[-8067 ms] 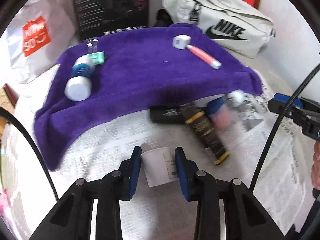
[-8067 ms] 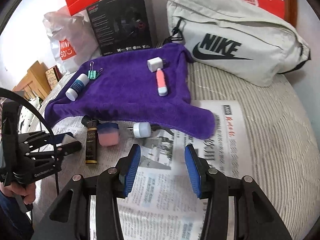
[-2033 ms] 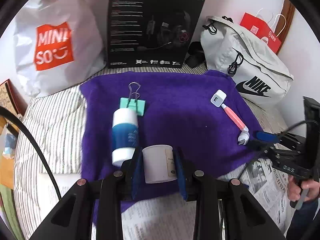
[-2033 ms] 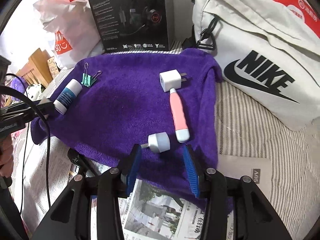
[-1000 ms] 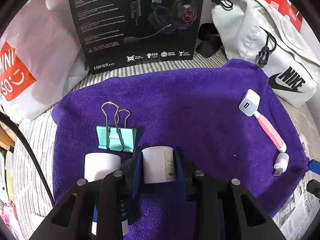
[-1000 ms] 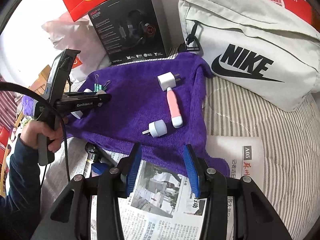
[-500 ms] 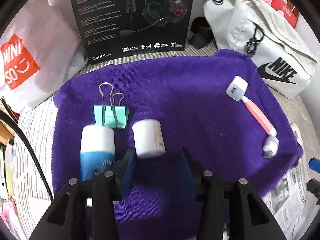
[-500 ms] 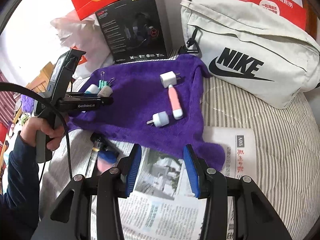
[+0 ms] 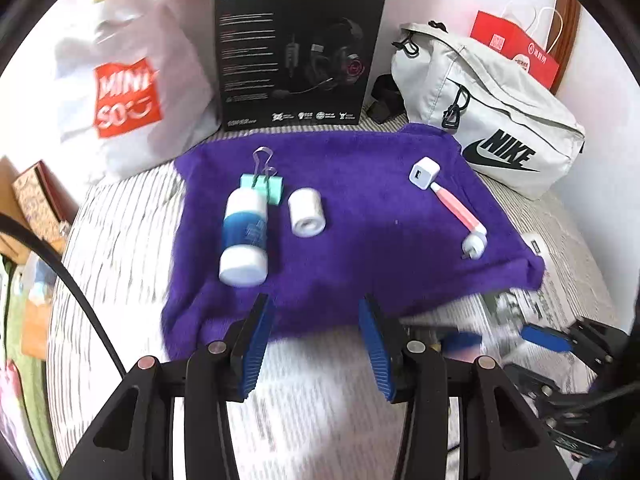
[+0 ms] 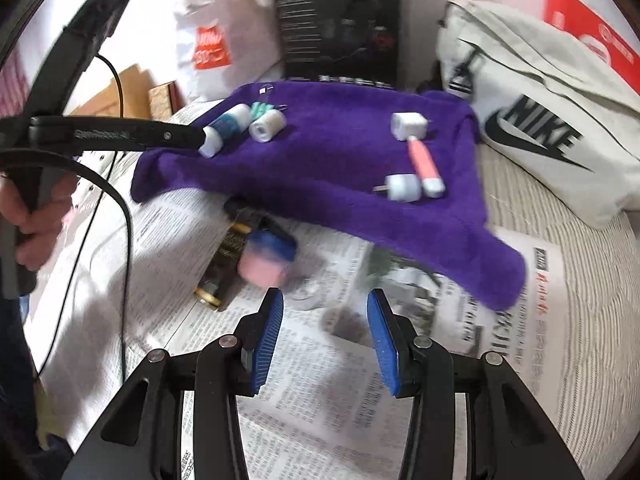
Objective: Organize rigid objects
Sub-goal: 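Grasp the clear plastic cup with the right gripper while the left gripper reaches the dark brown bottle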
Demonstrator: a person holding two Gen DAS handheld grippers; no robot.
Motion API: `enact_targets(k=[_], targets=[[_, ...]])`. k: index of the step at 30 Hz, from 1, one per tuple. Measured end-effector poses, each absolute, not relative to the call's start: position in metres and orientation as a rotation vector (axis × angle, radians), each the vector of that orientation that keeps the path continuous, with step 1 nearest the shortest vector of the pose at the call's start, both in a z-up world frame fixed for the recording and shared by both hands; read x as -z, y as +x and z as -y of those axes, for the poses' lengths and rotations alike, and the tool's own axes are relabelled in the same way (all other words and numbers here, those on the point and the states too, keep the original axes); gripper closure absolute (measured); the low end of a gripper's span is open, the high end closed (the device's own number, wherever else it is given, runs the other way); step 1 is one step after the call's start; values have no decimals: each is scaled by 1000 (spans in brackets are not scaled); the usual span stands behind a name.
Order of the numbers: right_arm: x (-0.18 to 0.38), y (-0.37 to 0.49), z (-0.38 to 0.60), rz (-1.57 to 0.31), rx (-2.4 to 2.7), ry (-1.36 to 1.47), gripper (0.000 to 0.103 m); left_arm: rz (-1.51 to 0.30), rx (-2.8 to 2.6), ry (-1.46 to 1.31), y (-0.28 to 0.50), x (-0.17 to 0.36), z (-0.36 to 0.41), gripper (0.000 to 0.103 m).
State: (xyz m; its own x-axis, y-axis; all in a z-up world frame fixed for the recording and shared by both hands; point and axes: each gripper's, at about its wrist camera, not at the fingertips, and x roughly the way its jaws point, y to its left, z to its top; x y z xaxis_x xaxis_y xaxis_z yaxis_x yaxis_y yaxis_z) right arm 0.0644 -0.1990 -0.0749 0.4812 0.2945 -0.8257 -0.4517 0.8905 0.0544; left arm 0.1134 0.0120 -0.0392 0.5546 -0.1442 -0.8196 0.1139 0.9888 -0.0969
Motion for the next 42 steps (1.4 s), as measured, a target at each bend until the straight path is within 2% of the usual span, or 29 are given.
enact_targets(k=[6,8,12,13,23,33,42], targets=[[91,67,184,-967,-456,-237,60,-978,127,-67,85,44,-32,60],[95,70,181,-965,-451,-251,65,-981,118,-76,78,46,-38,60],[99,72,176,-937,-451,-266,70,-982,117,-94,69,49,-45,60],[98,72,176,-931,-458,-263,76,-983,115,-98,68,50,-46,60],[79,60,196,-901,-405,-249,76,-996,175,-89,65,59,-27,60],[65,45,272,-916,-215,-183,76,-1041,313,-45,78,67,36,60],[62,36,291,-908,-192,-137,76,-1079,288,87,87,88,74,60]])
